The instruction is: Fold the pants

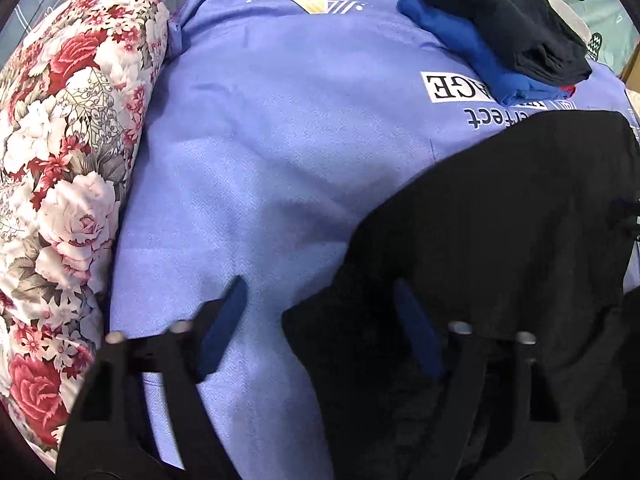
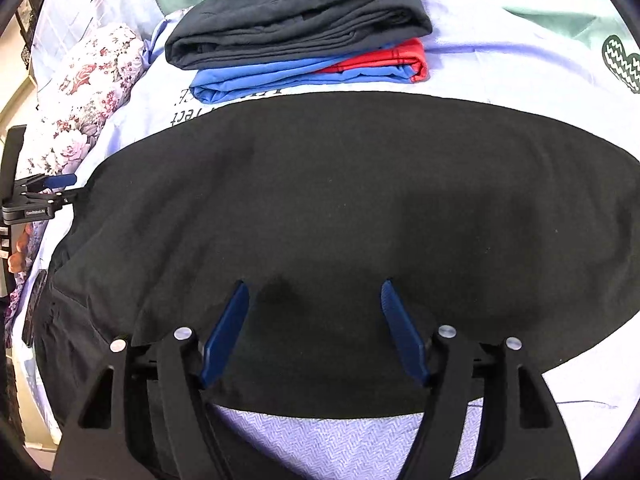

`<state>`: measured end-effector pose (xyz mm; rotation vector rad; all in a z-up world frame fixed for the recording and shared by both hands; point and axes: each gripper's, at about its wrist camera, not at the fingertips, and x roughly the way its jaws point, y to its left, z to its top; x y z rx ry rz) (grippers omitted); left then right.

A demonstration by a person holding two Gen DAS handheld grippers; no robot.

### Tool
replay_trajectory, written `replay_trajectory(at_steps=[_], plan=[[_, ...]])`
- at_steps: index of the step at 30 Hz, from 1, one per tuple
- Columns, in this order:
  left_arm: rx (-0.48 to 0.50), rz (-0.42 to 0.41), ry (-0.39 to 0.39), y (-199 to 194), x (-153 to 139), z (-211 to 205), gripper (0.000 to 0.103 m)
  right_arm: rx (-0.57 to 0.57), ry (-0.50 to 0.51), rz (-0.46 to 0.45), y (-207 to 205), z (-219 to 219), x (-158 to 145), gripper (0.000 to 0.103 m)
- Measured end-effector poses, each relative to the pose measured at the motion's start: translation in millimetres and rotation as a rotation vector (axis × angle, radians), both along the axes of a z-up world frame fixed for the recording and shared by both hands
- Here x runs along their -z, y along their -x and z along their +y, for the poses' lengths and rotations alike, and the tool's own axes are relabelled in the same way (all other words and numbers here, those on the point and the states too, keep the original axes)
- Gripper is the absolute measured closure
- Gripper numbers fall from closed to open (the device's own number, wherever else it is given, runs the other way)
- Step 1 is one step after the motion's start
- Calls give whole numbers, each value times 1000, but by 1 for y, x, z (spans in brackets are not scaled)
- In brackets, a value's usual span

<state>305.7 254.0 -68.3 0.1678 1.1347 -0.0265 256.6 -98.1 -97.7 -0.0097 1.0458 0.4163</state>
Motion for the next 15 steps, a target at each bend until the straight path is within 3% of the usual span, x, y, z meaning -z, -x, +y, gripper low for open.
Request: replay_trajectory(at_steps=[1,5,7,9,12,15], plan=[[0,21,-3,0,5,-2,64,-3,2,-1,1,-3,0,32],[3,39,6,-4,14,-4,64,-3,10,4,0,-1,0,31],[12,31,11,-1,10,-6,82,2,3,11,0,-3,-1,31],[-12,1,-10,0,2,-4,84,6,-2,17,-1,-3,-1,31],[-32,-117,-81,6,-25,-6,86,16,-1,14,-2,-5,-3,31],[-58,-113,-68,3,-31,1,86,24,-14,12,-5,-5,-6,31]])
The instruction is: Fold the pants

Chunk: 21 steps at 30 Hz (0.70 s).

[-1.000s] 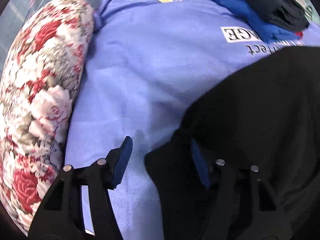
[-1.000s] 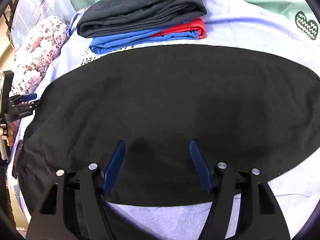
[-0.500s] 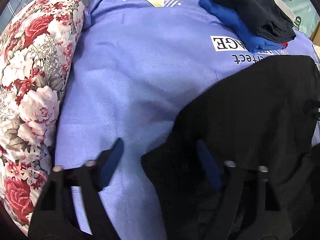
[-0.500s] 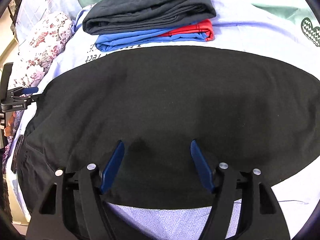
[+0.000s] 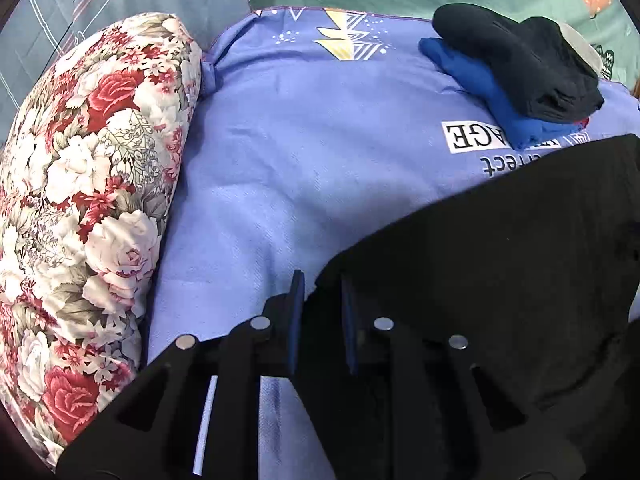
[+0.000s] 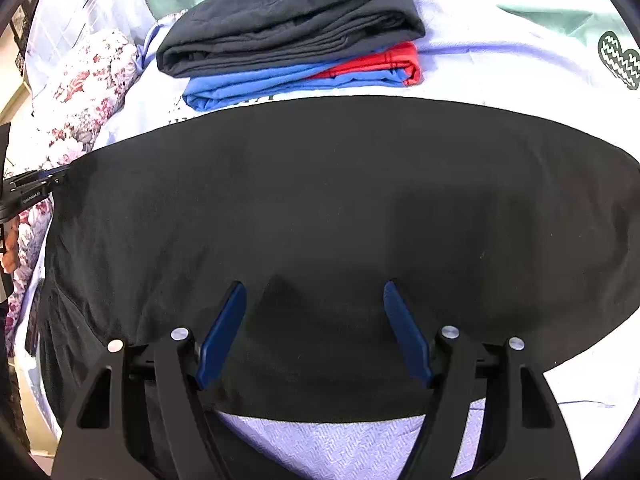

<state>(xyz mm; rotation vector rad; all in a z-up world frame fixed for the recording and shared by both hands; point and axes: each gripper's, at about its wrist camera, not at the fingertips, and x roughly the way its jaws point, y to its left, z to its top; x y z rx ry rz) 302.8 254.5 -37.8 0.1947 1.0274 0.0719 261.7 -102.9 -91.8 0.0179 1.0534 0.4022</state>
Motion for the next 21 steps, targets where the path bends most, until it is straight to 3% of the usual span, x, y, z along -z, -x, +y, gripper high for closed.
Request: replay_trajectory(at_steps=[3,6,8,9,10,12,16,21], plan=[[3,87,-51,-7,31,-4,85,-2,15,12,-5,4,4,31],[-8,79,-54,-12,41,-2,76,-34,54,9,-7,9,3,31],[-24,74,-31,-14,38,2,59,-61,58,2,-12,9,-6,31],[-27,58,-44,-14,35,4,40,-74,54,-22,-14,9,-14,31],[-23,41,-60,-12,32,6,30,-88,71,-58,-18,11,-24,31],[10,26,-67,-10,26,9,20,-127,142,-144,-29,18,-41,20],[47,24,-35,-9,20,14,16,-253,224,-204,-56,31,-44,16],[188,29,3,-10,23,3,11,-340,213,-197,-85,46,-33,16]])
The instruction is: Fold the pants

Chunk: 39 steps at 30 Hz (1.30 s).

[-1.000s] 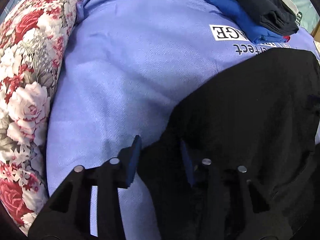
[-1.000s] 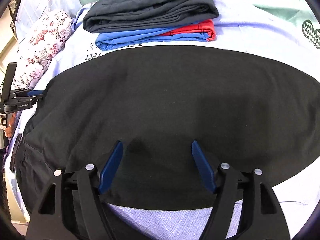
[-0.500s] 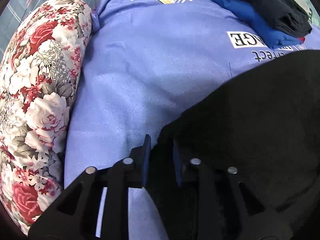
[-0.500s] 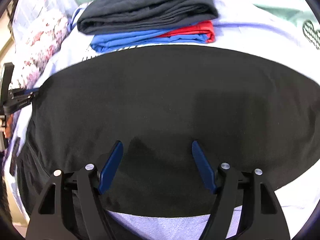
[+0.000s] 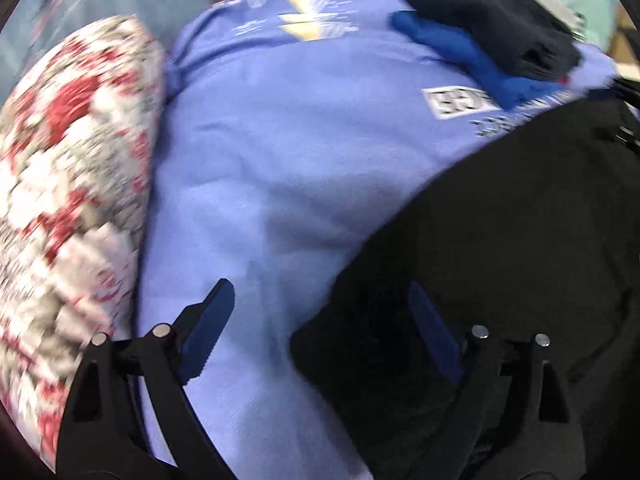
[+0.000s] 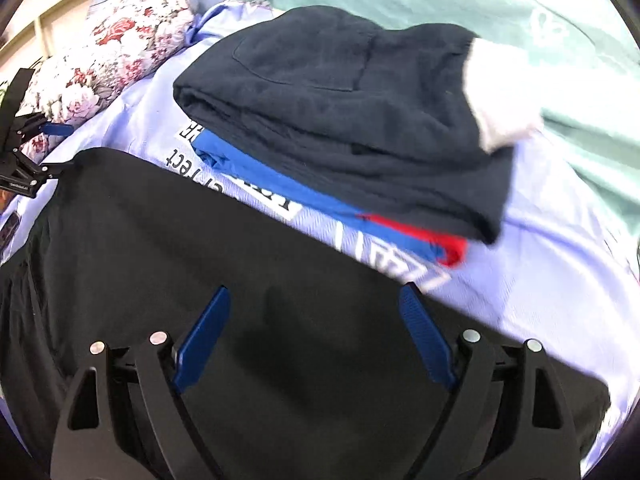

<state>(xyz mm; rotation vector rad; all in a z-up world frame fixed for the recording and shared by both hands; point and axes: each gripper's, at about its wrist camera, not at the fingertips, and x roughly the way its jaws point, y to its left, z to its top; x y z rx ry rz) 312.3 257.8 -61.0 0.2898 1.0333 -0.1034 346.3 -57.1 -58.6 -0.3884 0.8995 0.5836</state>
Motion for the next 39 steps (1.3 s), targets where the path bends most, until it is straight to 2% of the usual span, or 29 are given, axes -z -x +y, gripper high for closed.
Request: replay_trajectory(at_steps=[3,4,6,8,11,17,18,20,21,22,24,25,26,27,28,30,32,35,39], plan=[[62,46,-11,-12,12,-5,10,-39,31,7,-12,9,11,16],[79,58,-23,-15,16,-8,10,-11,51,60,-15,13,13,16],[98,67,-24,-19,18,-9,10,-39,87,64,-21,20,20,16],[100,72,-3,-23,17,-9,10,-49,122,62,-25,24,24,16],[109,90,37,-26,17,-6,10,-53,102,82,-31,21,22,16],[150,175,87,-36,25,2,11,-107,147,139,-41,-5,19,18],[158,193,96,-38,26,3,15,-112,147,145,-43,-9,18,20],[191,250,122,-43,29,-1,29,-119,149,172,-49,-19,17,24],[210,257,127,-43,27,-5,43,-122,147,188,-52,-23,18,27],[239,266,133,-42,26,-9,65,-124,143,197,-53,-27,20,27],[300,272,120,-36,22,-22,85,-138,141,195,-54,-27,20,28],[310,262,103,-34,21,-25,89,-146,142,192,-53,-28,20,29],[315,245,82,-30,19,-28,90,-156,139,189,-54,-27,19,35],[315,236,77,-28,18,-29,90,-162,129,190,-53,-23,19,47],[309,226,81,-26,16,-28,91,-168,115,196,-53,-25,17,55],[301,203,93,-21,10,-27,92,-178,80,226,-55,-30,13,91],[298,184,91,-17,5,-28,92,-184,60,274,-56,-34,13,97],[264,137,123,-8,-9,-28,92,-187,78,248,-49,-36,9,100],[254,95,135,4,-24,-31,92,-177,24,228,-36,-48,-11,100]])
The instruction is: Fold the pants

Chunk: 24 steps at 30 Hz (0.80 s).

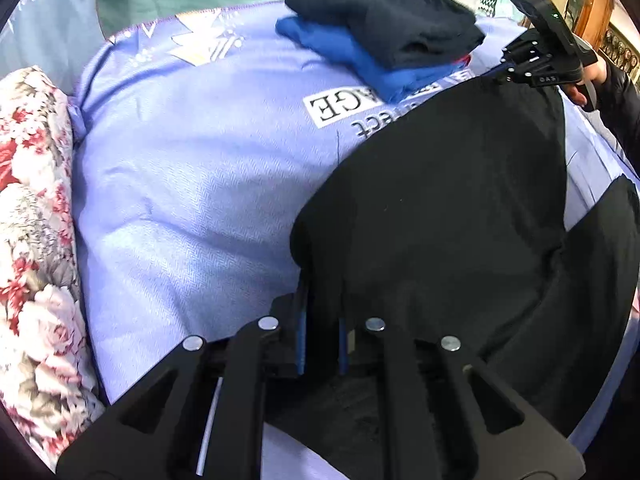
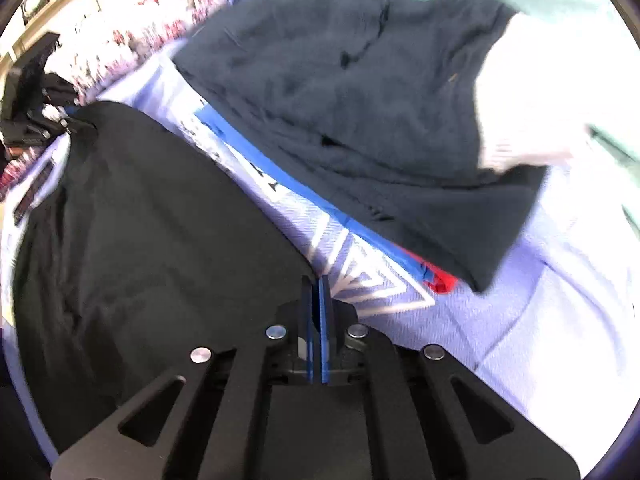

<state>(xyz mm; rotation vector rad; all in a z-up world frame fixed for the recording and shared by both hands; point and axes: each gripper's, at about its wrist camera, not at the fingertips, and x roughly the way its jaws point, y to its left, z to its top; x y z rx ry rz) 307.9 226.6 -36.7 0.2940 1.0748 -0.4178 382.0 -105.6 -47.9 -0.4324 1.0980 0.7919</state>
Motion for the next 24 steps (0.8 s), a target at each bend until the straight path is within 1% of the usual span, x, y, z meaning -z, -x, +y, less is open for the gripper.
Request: replay_trajectory(at_steps=[2,4,6,7,8,9,12,13,15,17,19,21,23,24], plan=[[11,-28,12,15,-11,-1,93,5,-34,-15,20,-12,-19,100],[28,-49,42,31,-25,-3,94,-1,-57,-27,38,-16,-37,100],[72,-104,78,62,-46,-7,94,-6,-99,-47,77,-27,-57,100],[89,-128,83,76,-55,-10,94,-10,-122,-45,92,-32,-62,100],[99,-142,82,87,-58,-13,94,-12,-152,-44,119,-41,-69,100],[113,-161,75,106,-64,-15,94,-13,-175,-37,141,-48,-73,100],[128,-192,51,146,-69,-16,94,-21,-242,3,199,-60,-72,100],[122,-187,44,156,-67,-14,94,-22,-274,29,224,-65,-69,100],[88,-181,3,175,-57,-11,93,-26,-303,56,256,-55,-58,100],[64,-161,-17,181,-43,-7,93,-17,-337,115,280,-49,-44,100],[29,-131,-57,190,-24,-4,88,-25,-325,136,300,-38,-29,100],[-9,-88,-91,196,-7,-1,87,-28,-318,171,316,-25,-13,100],[-42,-49,-101,201,11,1,83,-23,-320,180,326,-23,-6,100],[-63,-40,-108,203,17,4,71,-17,-322,189,329,-25,-4,100]])
